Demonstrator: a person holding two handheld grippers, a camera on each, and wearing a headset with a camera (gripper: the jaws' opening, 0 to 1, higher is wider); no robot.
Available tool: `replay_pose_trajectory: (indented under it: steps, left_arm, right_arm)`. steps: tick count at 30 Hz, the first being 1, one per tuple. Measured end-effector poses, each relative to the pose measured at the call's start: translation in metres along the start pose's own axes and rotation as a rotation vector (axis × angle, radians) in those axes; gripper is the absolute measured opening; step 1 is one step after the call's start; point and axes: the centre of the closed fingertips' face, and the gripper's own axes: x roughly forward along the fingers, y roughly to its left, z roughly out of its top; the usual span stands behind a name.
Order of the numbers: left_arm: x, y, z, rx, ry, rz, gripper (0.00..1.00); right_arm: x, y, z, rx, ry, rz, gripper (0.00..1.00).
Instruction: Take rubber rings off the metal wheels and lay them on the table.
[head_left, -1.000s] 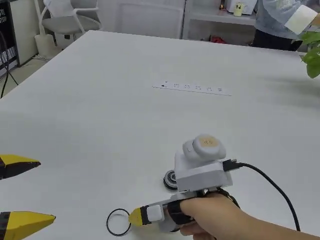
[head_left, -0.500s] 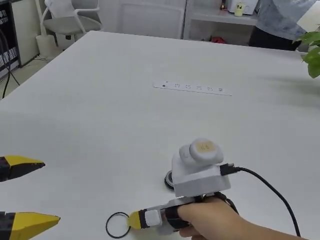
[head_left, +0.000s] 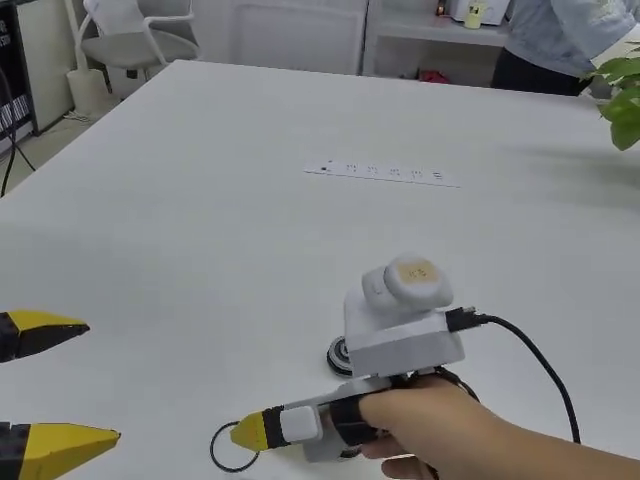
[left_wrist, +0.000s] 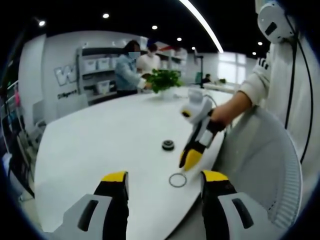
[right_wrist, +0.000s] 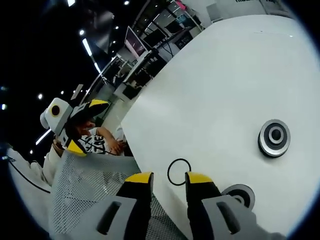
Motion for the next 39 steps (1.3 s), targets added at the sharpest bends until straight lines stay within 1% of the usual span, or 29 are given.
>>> replay_pose_trajectory:
  steps: [6,9,15,19,23,27,30,34,36,39]
  left_arm:
    - [0.001,0.0,0.001,0.002,0.001,-0.002,0.59]
    - [0.002,0.0,0.001,0.004,0.002,-0.003,0.59]
    - [0.003,-0.001,0.003,0.011,0.003,-0.009,0.59]
    - [0.004,-0.002,0.003,0.014,0.009,-0.013,0.59]
    - [0.005,-0.003,0.005,0.019,0.014,-0.019,0.59]
    - [0.007,-0.003,0.008,0.027,0.016,-0.023,0.59]
    - [0.009,-0.003,0.011,0.034,0.016,-0.029,0.59]
    - [0.012,-0.005,0.014,0.041,0.015,-0.04,0.6]
    - [0.013,-0.006,0.015,0.045,0.016,-0.046,0.6]
    - [0.016,-0.007,0.019,0.053,0.012,-0.055,0.59]
  right_arm:
    - [-0.018,0.002,-0.001,-0.012,0.001,0.018,0.3]
    - [-0.026,0.001,0.0,-0.025,-0.005,0.018,0.32]
    - [-0.053,0.001,0.011,-0.039,-0.061,0.029,0.35]
    - [-0.068,0.0,0.015,-0.049,-0.087,0.03,0.36]
    - [-0.088,-0.006,0.019,-0.059,-0.126,0.013,0.37]
    - [-0.105,-0.011,0.025,-0.052,-0.171,0.005,0.38]
    - [-0.118,-0.016,0.029,-0.062,-0.205,-0.005,0.38]
    - [-0.129,-0.023,0.029,-0.087,-0.228,-0.028,0.39]
    - [-0.134,-0.027,0.028,-0.112,-0.232,-0.05,0.39]
    - [-0.139,-0.032,0.025,-0.132,-0.237,-0.065,0.4]
